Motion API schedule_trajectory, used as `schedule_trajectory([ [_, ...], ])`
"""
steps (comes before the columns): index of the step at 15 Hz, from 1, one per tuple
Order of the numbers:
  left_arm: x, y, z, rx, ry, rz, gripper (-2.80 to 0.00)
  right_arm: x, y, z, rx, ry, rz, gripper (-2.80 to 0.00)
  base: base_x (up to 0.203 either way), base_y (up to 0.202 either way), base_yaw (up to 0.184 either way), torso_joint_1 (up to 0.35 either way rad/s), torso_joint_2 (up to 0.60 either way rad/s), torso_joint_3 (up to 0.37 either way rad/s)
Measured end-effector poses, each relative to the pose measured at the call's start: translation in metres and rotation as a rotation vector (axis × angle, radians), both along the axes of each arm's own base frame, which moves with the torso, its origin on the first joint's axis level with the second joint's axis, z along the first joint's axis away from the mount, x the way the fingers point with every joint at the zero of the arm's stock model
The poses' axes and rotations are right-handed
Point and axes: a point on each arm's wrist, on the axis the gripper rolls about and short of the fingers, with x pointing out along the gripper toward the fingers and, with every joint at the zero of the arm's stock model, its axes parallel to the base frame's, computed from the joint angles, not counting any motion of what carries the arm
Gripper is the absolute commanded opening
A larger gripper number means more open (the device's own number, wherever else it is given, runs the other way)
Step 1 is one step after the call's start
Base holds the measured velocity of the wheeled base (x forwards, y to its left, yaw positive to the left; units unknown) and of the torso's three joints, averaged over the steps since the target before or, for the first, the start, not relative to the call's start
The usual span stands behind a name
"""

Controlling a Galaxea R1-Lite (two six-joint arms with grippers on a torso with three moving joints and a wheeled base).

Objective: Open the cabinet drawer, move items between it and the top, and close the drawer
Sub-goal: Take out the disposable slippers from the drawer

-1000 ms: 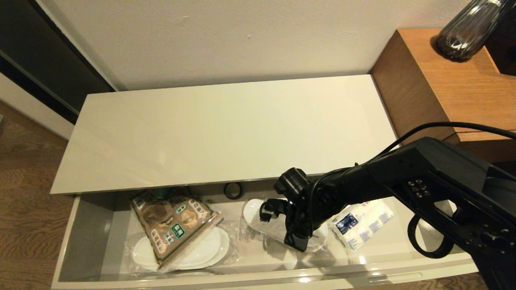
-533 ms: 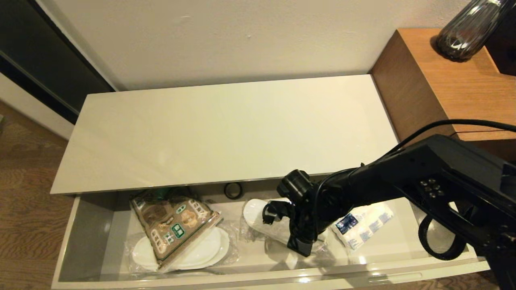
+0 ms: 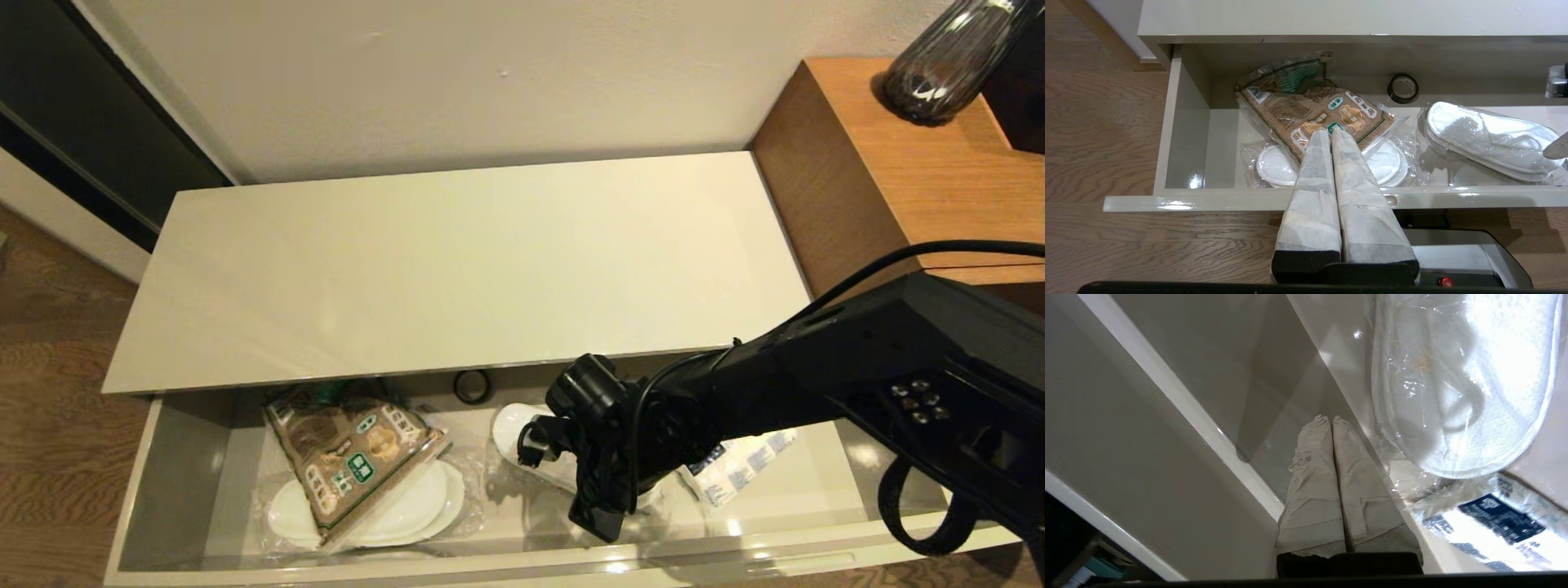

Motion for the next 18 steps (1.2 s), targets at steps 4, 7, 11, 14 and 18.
schedule_trajectory([
  [4, 0.0000, 0.0000, 0.0000, 0.000, 0.000, 0.000, -2.80, -0.0001, 0.0031, -0.0006, -0.008, -0.021, -0.060, 0.00, 0.000, 0.000, 0.000, 0.000, 0.00, 0.000],
  [7, 0.0000, 0.0000, 0.0000, 0.000, 0.000, 0.000, -2.80, -0.0001, 0.0040, 0.0010, 0.020, -0.012, -0.137, 0.00, 0.000, 0.000, 0.000, 0.000, 0.00, 0.000],
  [11, 0.0000, 0.0000, 0.0000, 0.000, 0.000, 0.000, -2.80, 0.0027, 0.0043, 0.0015, 0.018, -0.038, -0.172, 0.00, 0.000, 0.000, 0.000, 0.000, 0.00, 0.000],
  [14, 0.0000, 0.0000, 0.0000, 0.000, 0.000, 0.000, -2.80, 0.0041, 0.0062, 0.0011, 0.031, -0.052, -0.176, 0.00, 0.000, 0.000, 0.000, 0.000, 0.00, 0.000],
  [18, 0.0000, 0.0000, 0.0000, 0.000, 0.000, 0.000, -2.80, 0.0002, 0.0107, -0.0022, 0.029, -0.046, -0.172, 0.00, 0.000, 0.000, 0.000, 0.000, 0.00, 0.000],
])
